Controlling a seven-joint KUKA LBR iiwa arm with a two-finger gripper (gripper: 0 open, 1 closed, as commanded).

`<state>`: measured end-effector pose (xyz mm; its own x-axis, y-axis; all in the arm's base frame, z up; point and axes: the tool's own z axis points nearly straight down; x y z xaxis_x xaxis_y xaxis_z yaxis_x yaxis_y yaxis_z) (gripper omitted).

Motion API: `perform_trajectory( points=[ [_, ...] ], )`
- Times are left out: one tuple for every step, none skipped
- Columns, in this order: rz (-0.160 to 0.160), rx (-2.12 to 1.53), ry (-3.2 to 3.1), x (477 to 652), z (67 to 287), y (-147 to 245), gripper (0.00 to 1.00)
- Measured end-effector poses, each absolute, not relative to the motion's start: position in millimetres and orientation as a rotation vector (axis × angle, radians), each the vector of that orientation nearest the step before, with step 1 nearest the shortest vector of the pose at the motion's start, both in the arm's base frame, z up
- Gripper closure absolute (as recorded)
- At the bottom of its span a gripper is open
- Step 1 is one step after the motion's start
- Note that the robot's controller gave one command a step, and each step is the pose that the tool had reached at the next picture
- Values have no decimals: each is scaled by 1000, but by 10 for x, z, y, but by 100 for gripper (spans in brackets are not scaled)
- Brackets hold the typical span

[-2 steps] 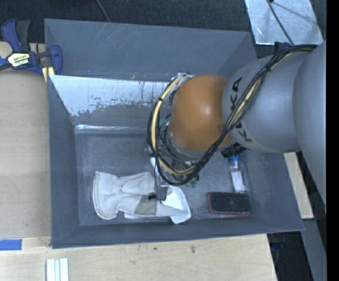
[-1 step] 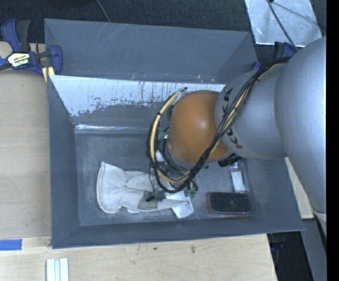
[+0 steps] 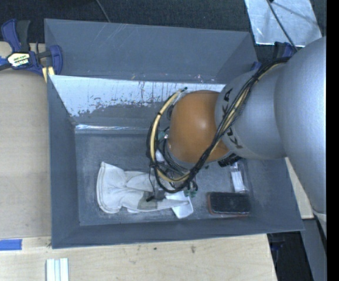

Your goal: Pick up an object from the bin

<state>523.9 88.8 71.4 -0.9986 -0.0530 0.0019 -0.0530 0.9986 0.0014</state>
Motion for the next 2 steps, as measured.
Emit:
perform_trajectory(
  points=[
    [-1, 33, -3144, 5404, 1994, 938, 100],
    [-1, 32, -3143, 5403, 1993, 938, 100]
  ],
)
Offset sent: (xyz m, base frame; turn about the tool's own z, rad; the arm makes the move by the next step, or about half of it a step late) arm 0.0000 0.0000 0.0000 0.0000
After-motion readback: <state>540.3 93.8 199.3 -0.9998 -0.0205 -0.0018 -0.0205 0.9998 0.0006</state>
